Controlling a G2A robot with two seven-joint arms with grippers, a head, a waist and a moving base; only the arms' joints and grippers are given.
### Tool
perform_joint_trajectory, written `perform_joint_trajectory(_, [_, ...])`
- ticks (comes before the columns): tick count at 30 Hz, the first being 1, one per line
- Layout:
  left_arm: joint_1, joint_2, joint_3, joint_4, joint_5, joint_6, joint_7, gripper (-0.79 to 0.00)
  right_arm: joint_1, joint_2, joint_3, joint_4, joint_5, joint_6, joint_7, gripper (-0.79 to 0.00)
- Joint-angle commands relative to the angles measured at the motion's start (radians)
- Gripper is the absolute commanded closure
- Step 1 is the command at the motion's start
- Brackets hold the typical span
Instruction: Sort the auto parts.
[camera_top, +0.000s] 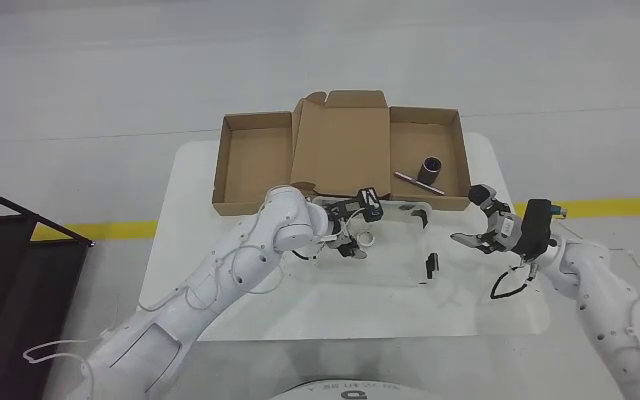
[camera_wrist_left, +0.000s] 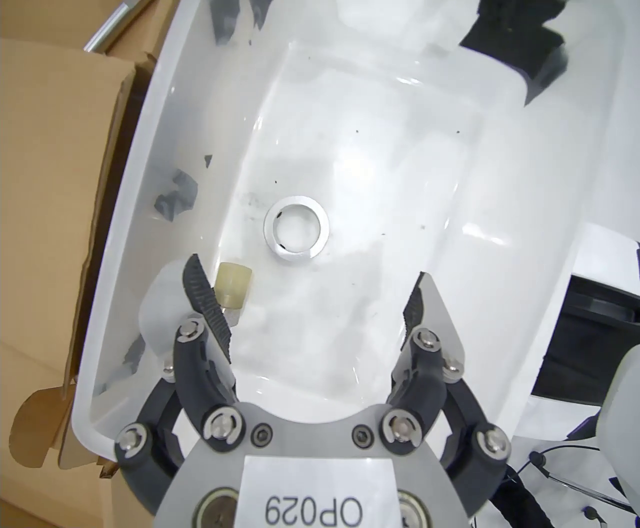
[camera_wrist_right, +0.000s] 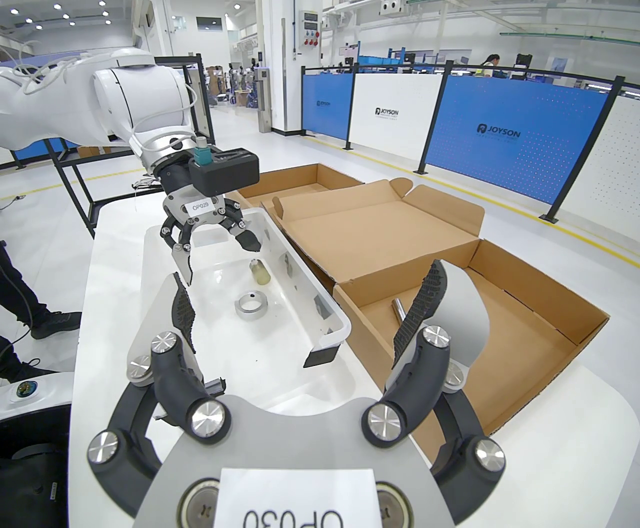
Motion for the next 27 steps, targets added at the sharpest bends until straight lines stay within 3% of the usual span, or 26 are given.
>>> perform_joint_trajectory(1, [-0.006, -0.003, 0.003, 0.011, -0.004, 0.001, 0.008, -0.662, 0.0, 0.0, 0.0, 0.0, 0.0, 0.0, 0.0, -0.785])
perform_joint_trajectory(3, [-0.01, -0.005, 0.006, 0.019, -0.012, -0.003, 0.015, -0.576, 0.0, 0.0, 0.0, 0.0, 0.0, 0.0, 0.0, -0.785])
perform_joint_trajectory(14, [-0.03, -0.016, 0.025, 0.063, -0.014, -0.013, 0.04, -0.336, 0.0, 0.0, 0.0, 0.0, 0.0, 0.0, 0.0, -0.785])
perform_joint_trajectory(27, [-0.077, -0.056, 0.097, 0.161, 0.004, -0.035, 0.103, -0.296, 0.0, 0.0, 0.0, 0.0, 0.0, 0.0, 0.0, -0.785])
